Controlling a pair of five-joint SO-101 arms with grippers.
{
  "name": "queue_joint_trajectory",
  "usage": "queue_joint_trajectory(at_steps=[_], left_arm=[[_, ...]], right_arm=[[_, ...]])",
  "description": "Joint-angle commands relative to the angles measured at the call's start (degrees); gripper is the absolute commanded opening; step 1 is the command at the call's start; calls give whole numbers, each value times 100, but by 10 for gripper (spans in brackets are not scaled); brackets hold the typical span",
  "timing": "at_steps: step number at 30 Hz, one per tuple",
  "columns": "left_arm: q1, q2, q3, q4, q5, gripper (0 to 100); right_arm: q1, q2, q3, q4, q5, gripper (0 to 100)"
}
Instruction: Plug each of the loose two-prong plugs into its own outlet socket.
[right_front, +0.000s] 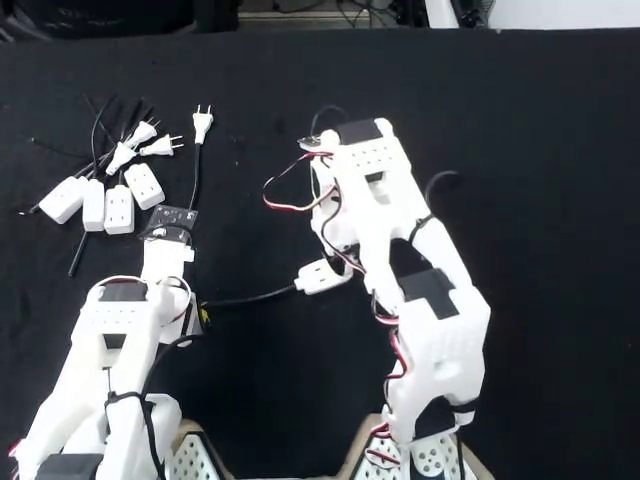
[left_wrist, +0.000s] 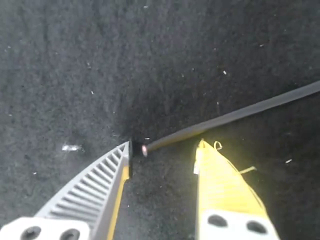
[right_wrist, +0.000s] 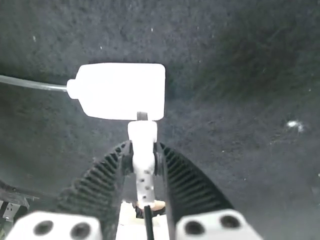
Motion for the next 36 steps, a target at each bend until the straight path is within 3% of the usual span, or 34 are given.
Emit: queue_joint_trajectory(at_steps=[1, 20, 29, 36], left_arm=[[198, -44, 127, 18, -18, 220], [198, -44, 127, 18, -18, 220], [198, -44, 127, 18, -18, 220], [198, -44, 127, 18, -18, 220]], right_arm=[[-62, 418, -338, 185, -53, 10], [-79, 497, -593, 167, -264, 10], [-79, 497, -558, 176, -1046, 10], [-88, 505, -558, 158, -1169, 10]])
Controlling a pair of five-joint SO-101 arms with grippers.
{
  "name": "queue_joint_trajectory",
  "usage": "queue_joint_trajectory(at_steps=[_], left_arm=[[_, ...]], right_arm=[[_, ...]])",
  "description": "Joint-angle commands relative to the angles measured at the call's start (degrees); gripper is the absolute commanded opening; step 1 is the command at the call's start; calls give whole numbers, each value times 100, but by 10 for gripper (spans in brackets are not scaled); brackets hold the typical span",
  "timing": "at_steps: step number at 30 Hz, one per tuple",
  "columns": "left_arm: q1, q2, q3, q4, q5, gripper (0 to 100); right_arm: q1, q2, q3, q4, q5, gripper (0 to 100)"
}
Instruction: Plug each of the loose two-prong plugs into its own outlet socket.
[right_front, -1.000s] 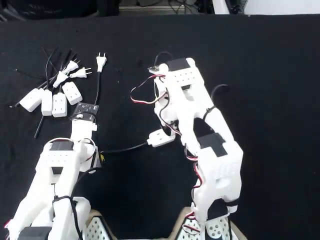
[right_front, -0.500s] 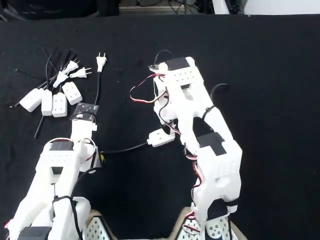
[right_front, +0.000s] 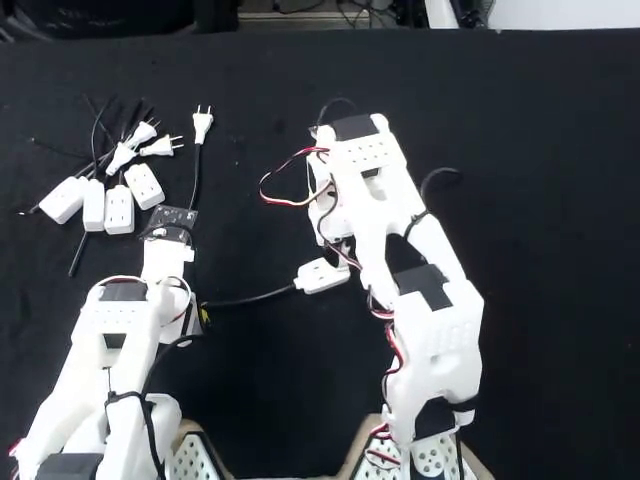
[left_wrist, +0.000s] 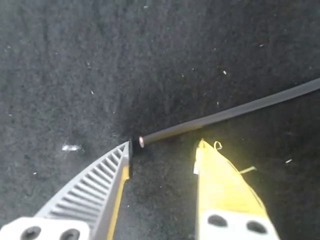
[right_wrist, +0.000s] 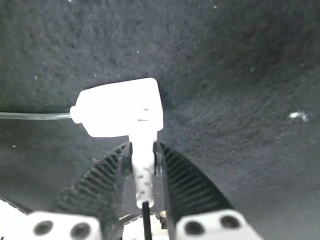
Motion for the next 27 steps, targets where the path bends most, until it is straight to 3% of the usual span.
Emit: queue_joint_trajectory(at_steps=[1, 14, 27], left_arm=[[198, -44, 127, 18, -18, 220], [198, -44, 127, 18, -18, 220], [198, -44, 127, 18, -18, 220]], right_arm=[[-62, 136, -92, 149, -62, 10], [-255, 479, -92, 167, 695, 10], [-774, 532, -92, 158, 721, 10]])
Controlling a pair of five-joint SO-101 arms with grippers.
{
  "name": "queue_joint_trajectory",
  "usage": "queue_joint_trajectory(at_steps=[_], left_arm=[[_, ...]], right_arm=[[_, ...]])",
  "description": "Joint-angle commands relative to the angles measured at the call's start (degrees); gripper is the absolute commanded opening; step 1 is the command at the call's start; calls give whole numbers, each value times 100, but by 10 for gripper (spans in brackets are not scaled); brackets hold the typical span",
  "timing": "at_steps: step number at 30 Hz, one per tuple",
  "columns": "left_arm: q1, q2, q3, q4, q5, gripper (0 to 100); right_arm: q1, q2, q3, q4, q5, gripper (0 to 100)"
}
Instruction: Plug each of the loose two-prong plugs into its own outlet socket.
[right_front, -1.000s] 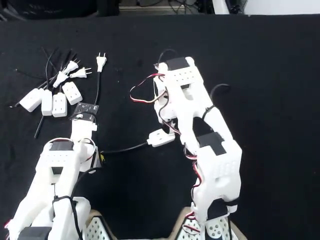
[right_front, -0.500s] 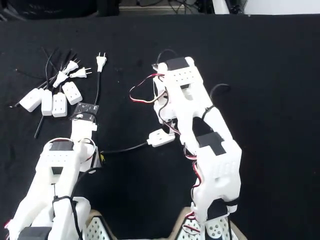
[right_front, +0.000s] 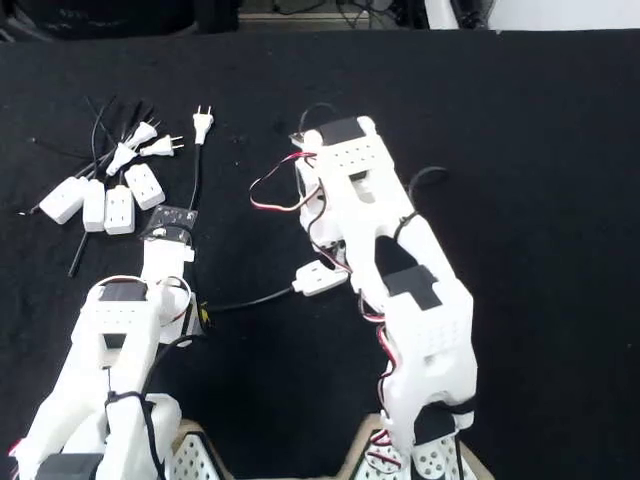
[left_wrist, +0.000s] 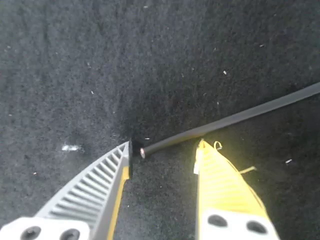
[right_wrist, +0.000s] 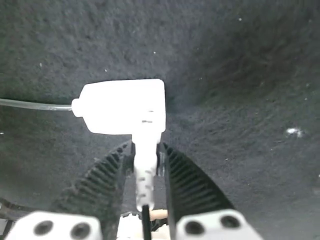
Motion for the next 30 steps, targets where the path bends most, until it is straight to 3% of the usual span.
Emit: queue_joint_trajectory(at_steps=[1, 30], left_arm=[[198, -44, 119, 18, -18, 220], [198, -44, 119, 9, -18, 220]], right_arm=[[-484, 4, 180, 158, 105, 10], [-176, -1560, 831, 176, 273, 10]])
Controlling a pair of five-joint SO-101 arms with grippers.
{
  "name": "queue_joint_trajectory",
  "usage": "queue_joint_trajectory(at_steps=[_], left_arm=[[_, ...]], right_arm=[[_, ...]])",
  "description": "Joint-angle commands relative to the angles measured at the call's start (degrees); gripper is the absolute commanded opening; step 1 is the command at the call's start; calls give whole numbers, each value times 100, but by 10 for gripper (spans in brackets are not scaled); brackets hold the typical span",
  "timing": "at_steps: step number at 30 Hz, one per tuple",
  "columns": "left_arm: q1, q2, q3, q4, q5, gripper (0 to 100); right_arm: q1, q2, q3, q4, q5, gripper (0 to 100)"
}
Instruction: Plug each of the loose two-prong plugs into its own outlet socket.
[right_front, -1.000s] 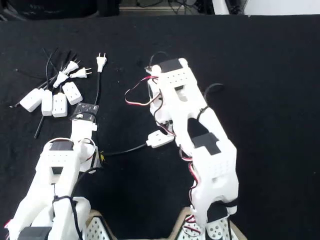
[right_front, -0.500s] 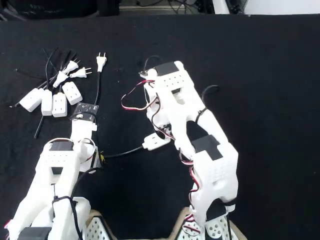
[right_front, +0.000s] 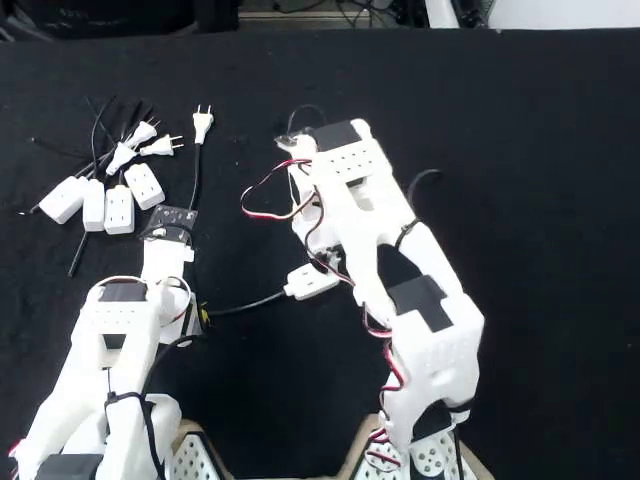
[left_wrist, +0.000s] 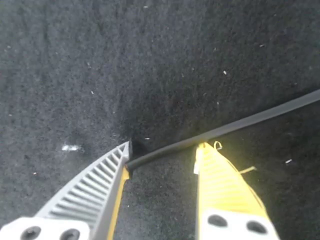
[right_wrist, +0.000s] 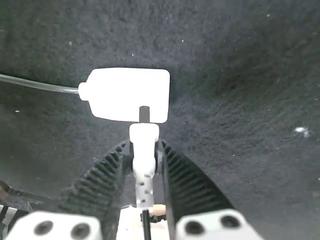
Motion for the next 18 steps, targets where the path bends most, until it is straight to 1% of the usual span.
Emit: queue_joint_trajectory(at_steps=[1, 5, 18], left_arm=[[189, -44, 119, 9, -18, 220], [189, -44, 119, 9, -18, 220], [189, -44, 119, 9, -18, 220]], right_arm=[[0, -374, 189, 176, 53, 10], [35, -303, 251, 176, 246, 10], [35, 180, -286, 176, 273, 10]])
